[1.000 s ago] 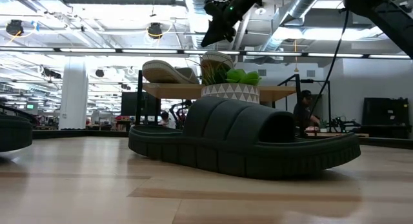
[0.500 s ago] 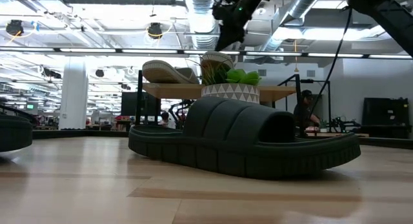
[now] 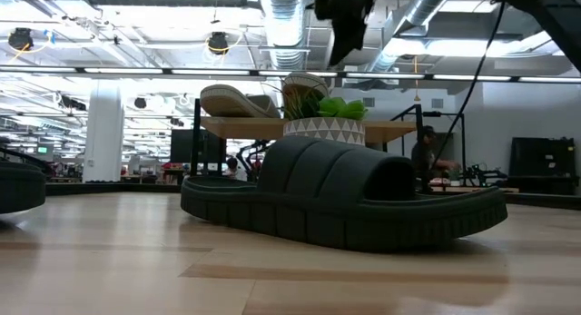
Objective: Pick and place slides into the shelf
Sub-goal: Put the right black slide on the shelf
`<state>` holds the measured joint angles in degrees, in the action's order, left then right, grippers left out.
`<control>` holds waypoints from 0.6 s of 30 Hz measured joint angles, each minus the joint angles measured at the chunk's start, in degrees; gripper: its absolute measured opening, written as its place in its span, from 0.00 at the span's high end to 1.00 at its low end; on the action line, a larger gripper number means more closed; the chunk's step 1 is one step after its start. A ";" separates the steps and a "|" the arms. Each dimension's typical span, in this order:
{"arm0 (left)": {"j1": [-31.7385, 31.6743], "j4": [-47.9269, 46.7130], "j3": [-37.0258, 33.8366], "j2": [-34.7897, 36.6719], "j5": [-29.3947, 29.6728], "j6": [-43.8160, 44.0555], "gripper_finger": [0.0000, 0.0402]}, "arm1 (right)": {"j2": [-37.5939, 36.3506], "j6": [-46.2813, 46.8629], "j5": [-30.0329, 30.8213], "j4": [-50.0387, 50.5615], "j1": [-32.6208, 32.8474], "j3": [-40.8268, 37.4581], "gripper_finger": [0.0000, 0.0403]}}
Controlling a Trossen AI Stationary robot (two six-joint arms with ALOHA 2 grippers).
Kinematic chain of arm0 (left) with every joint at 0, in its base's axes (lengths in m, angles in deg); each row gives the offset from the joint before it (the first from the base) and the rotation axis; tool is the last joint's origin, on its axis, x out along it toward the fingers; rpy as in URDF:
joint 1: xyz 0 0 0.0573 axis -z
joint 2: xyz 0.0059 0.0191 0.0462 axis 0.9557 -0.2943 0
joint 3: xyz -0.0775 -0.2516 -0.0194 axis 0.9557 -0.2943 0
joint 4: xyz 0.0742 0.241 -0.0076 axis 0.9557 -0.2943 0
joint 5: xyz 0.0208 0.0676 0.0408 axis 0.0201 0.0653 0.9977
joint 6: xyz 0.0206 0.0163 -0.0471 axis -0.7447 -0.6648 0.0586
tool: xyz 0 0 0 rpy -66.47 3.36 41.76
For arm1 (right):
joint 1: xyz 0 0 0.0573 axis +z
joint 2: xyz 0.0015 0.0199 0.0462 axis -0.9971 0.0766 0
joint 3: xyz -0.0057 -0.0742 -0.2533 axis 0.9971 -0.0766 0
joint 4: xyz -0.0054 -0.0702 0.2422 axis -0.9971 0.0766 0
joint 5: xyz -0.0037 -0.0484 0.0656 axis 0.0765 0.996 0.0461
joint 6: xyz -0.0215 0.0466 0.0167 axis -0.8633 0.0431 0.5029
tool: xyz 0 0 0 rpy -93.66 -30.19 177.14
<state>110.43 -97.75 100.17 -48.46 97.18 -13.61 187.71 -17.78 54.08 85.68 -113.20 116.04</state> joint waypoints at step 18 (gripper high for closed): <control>3.66 17.64 -18.74 2.24 -5.06 6.62 1.00 | -9.21 12.21 -3.17 4.31 24.14 0.02 1.00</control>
<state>114.09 -80.11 81.43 -46.22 92.13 -6.99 178.49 -5.57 50.91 89.99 -89.06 116.06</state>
